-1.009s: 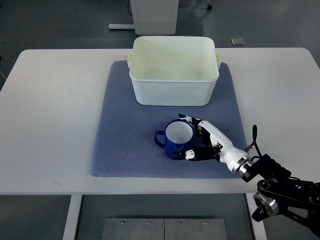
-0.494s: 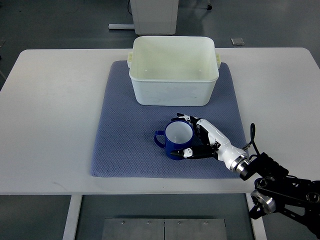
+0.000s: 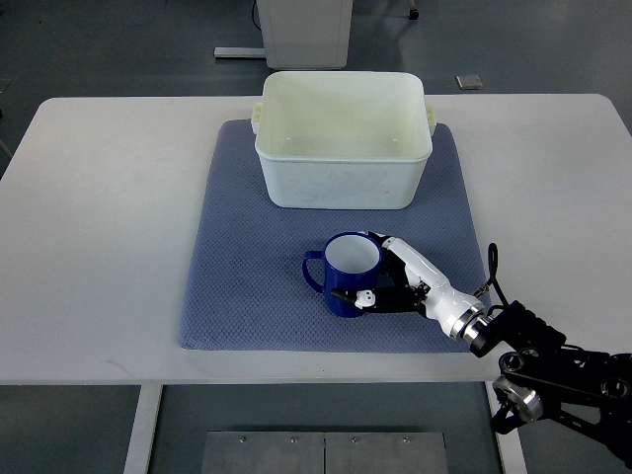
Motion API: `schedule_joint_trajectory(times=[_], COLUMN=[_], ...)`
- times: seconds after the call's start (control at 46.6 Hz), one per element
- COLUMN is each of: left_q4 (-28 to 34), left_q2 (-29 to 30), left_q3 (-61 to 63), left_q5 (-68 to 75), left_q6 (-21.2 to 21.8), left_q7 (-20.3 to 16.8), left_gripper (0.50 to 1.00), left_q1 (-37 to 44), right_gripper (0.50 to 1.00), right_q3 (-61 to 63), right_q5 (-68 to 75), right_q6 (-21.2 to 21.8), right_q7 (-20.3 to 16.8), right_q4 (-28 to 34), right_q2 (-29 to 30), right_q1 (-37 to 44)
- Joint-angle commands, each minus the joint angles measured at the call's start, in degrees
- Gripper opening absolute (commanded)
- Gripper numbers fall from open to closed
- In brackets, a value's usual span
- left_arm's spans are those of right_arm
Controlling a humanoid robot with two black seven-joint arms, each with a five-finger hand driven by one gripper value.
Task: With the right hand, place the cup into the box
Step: 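Close the right hand fingers around the blue mug body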
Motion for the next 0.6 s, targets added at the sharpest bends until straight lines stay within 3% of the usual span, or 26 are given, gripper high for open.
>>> schedule_joint_trajectory(times=[0.0, 0.58], left_q4=[0.0, 0.0], left_q2=[0.0, 0.0], left_q3=[0.0, 0.0], left_q5=[0.0, 0.0], left_q6=[0.0, 0.0], left_q7=[0.0, 0.0], left_gripper=[1.000, 1.000], left_q1=[0.0, 0.0], right_gripper=[0.500, 0.500], right_q3=[0.0, -1.5], right_q5=[0.2, 3.8], right_q6=[0.0, 0.0], right_q7=[0.6, 2.5], right_q4=[0.0, 0.8], right_q2=[-0.1, -0.9], right_q1=[0.0, 2.2])
